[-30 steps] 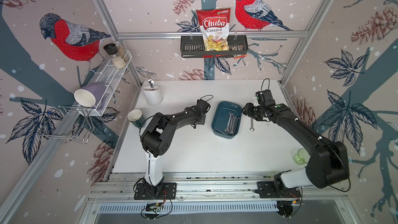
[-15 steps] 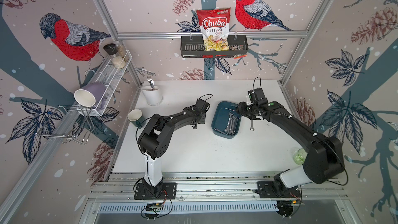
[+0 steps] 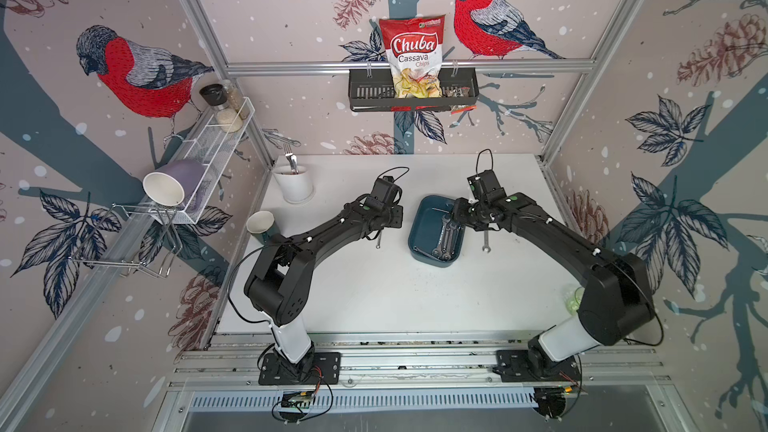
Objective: Take out the wrench from the storage box
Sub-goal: Pick up the wrench from the storage box.
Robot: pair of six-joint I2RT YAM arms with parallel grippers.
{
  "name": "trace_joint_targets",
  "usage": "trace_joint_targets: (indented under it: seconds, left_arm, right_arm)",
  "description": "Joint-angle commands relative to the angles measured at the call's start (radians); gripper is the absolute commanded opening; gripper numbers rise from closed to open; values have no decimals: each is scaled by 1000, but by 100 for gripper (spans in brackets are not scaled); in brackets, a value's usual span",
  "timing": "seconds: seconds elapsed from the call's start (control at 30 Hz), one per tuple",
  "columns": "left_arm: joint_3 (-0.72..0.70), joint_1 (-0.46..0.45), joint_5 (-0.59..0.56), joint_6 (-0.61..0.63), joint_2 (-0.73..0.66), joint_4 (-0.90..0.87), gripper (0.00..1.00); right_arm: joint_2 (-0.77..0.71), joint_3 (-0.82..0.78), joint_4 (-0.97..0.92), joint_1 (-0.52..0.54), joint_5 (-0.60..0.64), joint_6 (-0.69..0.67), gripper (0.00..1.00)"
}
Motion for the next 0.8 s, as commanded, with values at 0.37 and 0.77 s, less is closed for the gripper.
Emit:
trace_joint_targets:
  seconds: [0.37,0.77]
  left_arm:
    - [9,-37,89,-19,53,86,40]
    - [9,-38,68,-12,45,53,41]
  right_arm:
    - [325,189,-37,97,103,62,53]
    - [500,252,-69,95,174,133,54]
